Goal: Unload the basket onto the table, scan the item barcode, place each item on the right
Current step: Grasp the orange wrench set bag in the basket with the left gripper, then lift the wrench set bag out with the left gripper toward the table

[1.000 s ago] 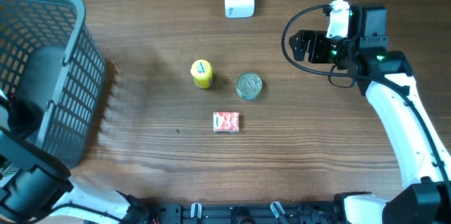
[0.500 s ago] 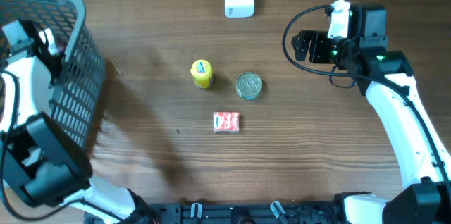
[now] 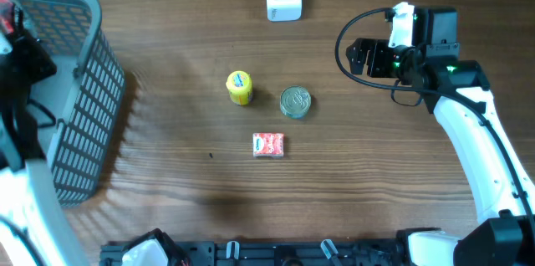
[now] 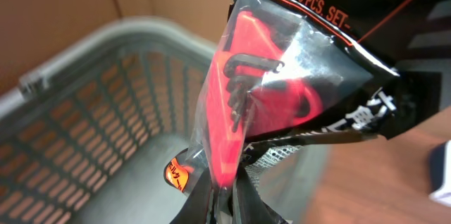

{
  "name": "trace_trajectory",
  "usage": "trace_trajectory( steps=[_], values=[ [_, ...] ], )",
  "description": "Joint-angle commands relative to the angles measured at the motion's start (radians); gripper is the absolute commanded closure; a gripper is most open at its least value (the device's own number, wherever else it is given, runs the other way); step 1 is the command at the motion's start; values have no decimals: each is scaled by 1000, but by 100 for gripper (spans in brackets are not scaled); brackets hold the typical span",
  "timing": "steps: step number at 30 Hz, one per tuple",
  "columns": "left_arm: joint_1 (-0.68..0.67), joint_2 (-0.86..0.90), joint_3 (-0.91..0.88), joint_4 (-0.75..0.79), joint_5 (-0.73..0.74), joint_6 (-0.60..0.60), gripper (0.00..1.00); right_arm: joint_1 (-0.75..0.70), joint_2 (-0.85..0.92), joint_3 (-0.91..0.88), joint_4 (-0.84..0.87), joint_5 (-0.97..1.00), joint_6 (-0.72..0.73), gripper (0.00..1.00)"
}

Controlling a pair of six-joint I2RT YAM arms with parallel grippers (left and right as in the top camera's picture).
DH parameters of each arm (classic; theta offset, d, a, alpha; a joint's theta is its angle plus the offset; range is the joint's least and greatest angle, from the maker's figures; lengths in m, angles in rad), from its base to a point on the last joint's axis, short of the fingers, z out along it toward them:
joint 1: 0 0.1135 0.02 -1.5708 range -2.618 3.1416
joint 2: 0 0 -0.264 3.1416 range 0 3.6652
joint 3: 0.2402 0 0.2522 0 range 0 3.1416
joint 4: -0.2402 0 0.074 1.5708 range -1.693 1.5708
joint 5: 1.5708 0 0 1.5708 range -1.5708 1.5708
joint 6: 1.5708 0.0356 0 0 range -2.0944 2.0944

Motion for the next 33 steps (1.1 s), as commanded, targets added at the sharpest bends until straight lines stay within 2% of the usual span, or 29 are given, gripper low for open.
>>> trace_trajectory(
  steps=[1, 3, 5, 9, 13, 18, 22, 27, 33],
  values=[
    [3, -133, 23, 14, 166, -31, 96, 5, 8, -4, -2, 16, 6, 0],
    [3, -164, 23, 14, 286, -31, 96, 5, 8, -4, -2, 16, 7, 0],
    [3, -175, 23, 10, 470, -46, 96, 5, 8, -4, -3, 16, 6, 0],
    [2, -106, 23, -60, 743, -61, 96, 5, 8, -4, -4, 16, 7, 0],
    [-8, -4, 23, -125, 904, -58, 96, 5, 8, -4, -10, 16, 6, 0],
    [-101, 138, 23, -116, 1170, -18, 96, 5, 8, -4, -12, 16, 7, 0],
    [-198, 190, 23, -109, 1278, 51, 96, 5, 8, -4, -15, 17, 7, 0],
    [-301, 199, 23, -89, 1456, 272, 96, 5, 8, -4, -19, 20, 6, 0],
    [-364, 198, 23, -26, 1472, 293, 96, 5, 8, -4, -20, 21, 6, 2]
  ],
)
